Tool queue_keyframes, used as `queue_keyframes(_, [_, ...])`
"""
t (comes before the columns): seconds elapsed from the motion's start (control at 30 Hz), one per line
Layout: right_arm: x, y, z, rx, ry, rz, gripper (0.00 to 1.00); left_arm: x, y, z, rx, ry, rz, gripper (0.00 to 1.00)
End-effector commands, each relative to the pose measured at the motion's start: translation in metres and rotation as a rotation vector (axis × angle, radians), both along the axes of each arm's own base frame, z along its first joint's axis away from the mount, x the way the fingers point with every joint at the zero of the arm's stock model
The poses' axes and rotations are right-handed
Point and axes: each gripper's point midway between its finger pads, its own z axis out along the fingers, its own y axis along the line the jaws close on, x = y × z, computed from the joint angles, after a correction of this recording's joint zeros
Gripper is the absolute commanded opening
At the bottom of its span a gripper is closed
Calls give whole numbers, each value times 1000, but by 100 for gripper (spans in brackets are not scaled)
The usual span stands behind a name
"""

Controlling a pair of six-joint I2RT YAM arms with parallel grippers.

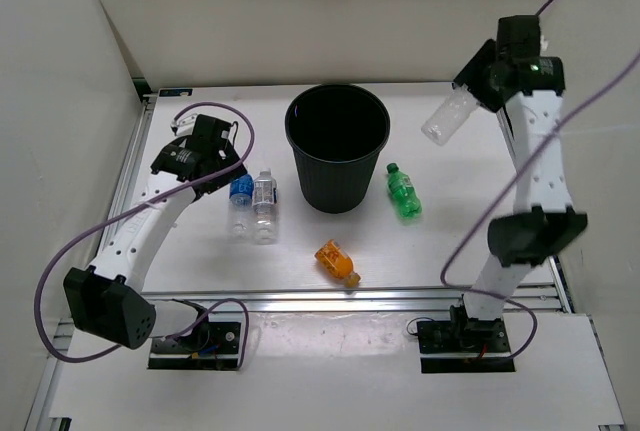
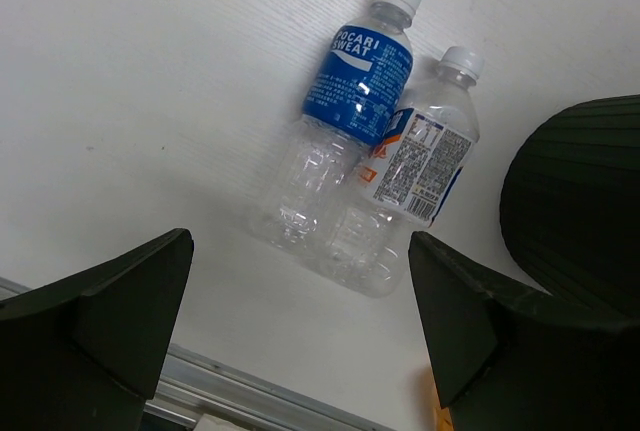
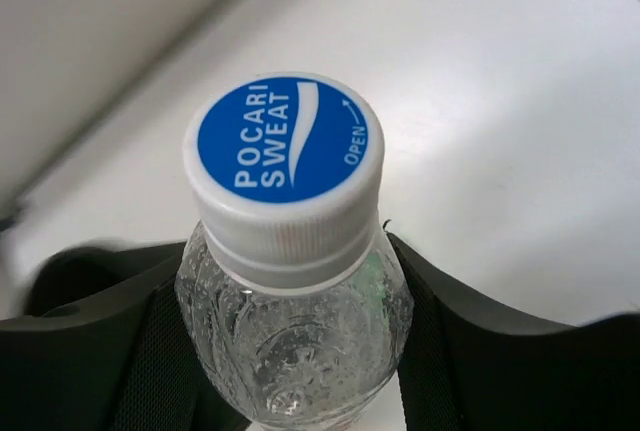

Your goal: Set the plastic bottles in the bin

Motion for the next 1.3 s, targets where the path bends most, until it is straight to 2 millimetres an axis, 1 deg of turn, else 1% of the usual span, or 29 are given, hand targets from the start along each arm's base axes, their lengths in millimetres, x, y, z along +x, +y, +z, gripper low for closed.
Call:
queue_keyframes(0.0, [-5,71,97,95,-364,225,36,10,-1,14,-13,-33,7,100])
queue_keyframes(0.03, [-4,84,116,87,-419,264,35,12,0,18,-18,-39,2,100])
queue_keyframes(0.07, [-2,96,128,79,-452,300,34,15,-3,19,-33,-50,-6,100])
queue_keyframes(0.1, [-5,122,137,87,-474,379,34,16,-4,17,-31,-42,-6,100])
queue_keyframes(0.13, [6,140,128,79,-456,431,34,15,-5,16,-38,-40,-11,100])
queue_keyframes(0.17, [6,152,135,50,-483,489,34,18,-6,15,-38,-40,-11,100])
queue_keyframes(0.2, [0,176,137,51,-494,547,34,19,-8,18,-49,-46,-17,100])
queue_keyframes(0.27, [-1,202,131,47,-507,615,40,23,-10,12,-45,-34,-17,100])
queue_keyframes(0.3, [-8,223,123,46,-496,684,63,23,-10,12,-45,-34,-17,100])
queue_keyframes(0.33, [-6,234,100,54,-435,715,76,27,-8,10,-31,-35,-8,100])
queue_keyframes(0.37, [-12,246,93,62,-412,746,90,29,-7,5,-25,-27,12,100])
queue_keyframes(0.4, [-16,250,90,53,-402,764,100,30,-4,5,-25,-27,21,100])
queue_keyframes(0.43, [-15,238,92,18,-401,712,100,31,-4,1,-21,-13,21,100])
queue_keyframes(0.47, [-25,233,96,2,-401,698,100,33,-1,-2,-23,-6,39,100])
queue_keyframes(0.53, [-26,216,101,-32,-411,652,100,32,-3,-10,-48,10,30,100])
queue_keyframes(0.57, [-23,200,104,-45,-411,611,100,32,-9,-14,-60,19,-9,100])
queue_keyframes(0.6, [-28,189,113,-47,-426,594,100,36,-11,-14,-82,8,-28,100])
queue_keyframes(0.67, [-28,170,115,-42,-423,554,100,34,-20,-24,-108,28,-89,100])
queue_keyframes(0.7, [-33,163,113,-44,-415,546,100,38,-22,-26,-110,15,-108,100])
queue_keyframes(0.73, [-37,164,111,-37,-409,558,100,38,-22,-29,-103,16,-117,100])
queue_keyframes(0.77, [-42,155,112,-40,-402,545,100,35,-21,-42,-97,43,-116,100])
queue_keyframes(0.83, [-49,155,101,-38,-368,555,100,36,-20,-54,-78,58,-139,100])
queue_keyframes(0.87, [-55,152,105,-37,-377,554,100,32,-19,-68,-70,97,-137,100])
queue_keyframes(0.9, [-58,151,102,-38,-365,555,100,31,-19,-71,-63,98,-147,100])
queue_keyframes(1.0, [-65,145,97,-46,-355,561,100,28,-14,-95,-31,145,-141,100])
queue_keyframes(1.03, [-70,144,101,-46,-360,561,100,28,-14,-98,-31,145,-141,100])
queue_keyframes(1.07, [-72,138,101,-47,-361,550,100,27,-13,-107,-27,164,-140,100])
queue_keyframes(1.2, [-70,135,98,-38,-351,550,100,29,-15,-128,-19,219,-152,100])
queue_keyframes(1.27, [-71,134,105,-37,-369,549,100,31,-19,-135,-32,227,-170,100])
